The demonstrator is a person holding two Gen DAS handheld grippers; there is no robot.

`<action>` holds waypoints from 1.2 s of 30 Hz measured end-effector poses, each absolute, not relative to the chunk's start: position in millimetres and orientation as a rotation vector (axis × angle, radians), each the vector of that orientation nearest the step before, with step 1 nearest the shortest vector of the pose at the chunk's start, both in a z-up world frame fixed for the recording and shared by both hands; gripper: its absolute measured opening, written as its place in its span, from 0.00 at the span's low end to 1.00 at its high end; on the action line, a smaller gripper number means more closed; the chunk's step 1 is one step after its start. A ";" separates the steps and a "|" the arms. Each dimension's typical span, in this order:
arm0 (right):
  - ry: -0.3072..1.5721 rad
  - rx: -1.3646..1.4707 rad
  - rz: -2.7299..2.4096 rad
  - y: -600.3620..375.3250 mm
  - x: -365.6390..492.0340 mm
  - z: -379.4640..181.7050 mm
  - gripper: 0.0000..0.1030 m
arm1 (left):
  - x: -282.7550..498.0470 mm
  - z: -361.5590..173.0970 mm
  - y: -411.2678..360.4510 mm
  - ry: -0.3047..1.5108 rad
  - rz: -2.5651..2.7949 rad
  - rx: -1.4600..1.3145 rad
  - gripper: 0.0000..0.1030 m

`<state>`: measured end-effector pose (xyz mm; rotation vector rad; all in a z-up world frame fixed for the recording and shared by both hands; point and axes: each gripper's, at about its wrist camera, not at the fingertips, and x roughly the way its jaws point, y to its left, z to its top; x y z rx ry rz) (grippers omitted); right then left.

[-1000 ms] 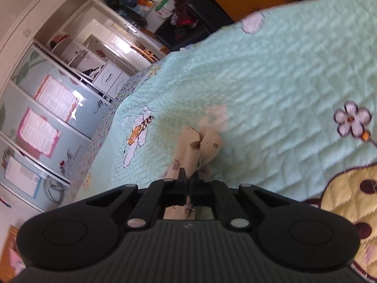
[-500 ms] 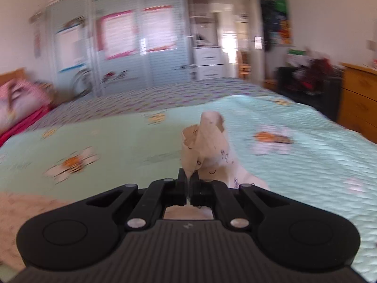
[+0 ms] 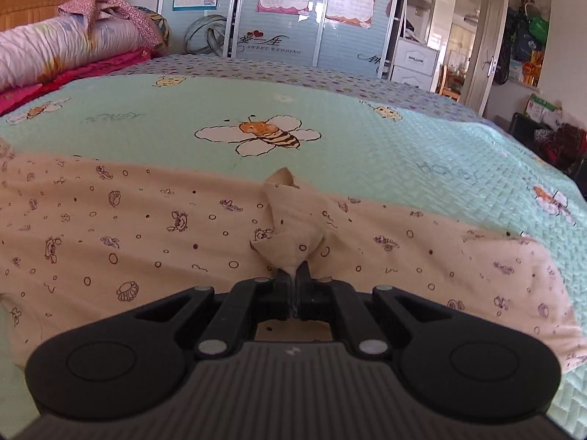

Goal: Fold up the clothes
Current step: 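Lift the pinched narrow end with the right gripper and fold it over, then open the right gripper and release the garment end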

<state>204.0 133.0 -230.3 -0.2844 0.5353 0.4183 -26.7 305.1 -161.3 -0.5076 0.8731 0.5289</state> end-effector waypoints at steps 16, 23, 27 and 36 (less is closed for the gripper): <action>0.489 -0.317 0.547 143.2 162.9 -217.5 0.50 | -32.8 -161.9 304.4 0.869 0.522 -0.525 0.72; 0.441 -0.090 0.528 101.8 160.8 -189.1 0.51 | -31.8 -163.2 299.0 0.876 0.517 -0.517 0.72; 0.517 -0.049 0.440 101.9 197.4 -192.5 0.51 | -31.0 -164.9 299.4 0.883 0.517 -0.519 0.72; 0.584 -0.268 0.645 125.7 150.5 -219.1 0.49 | -33.2 -168.6 308.7 0.879 0.523 -0.547 0.72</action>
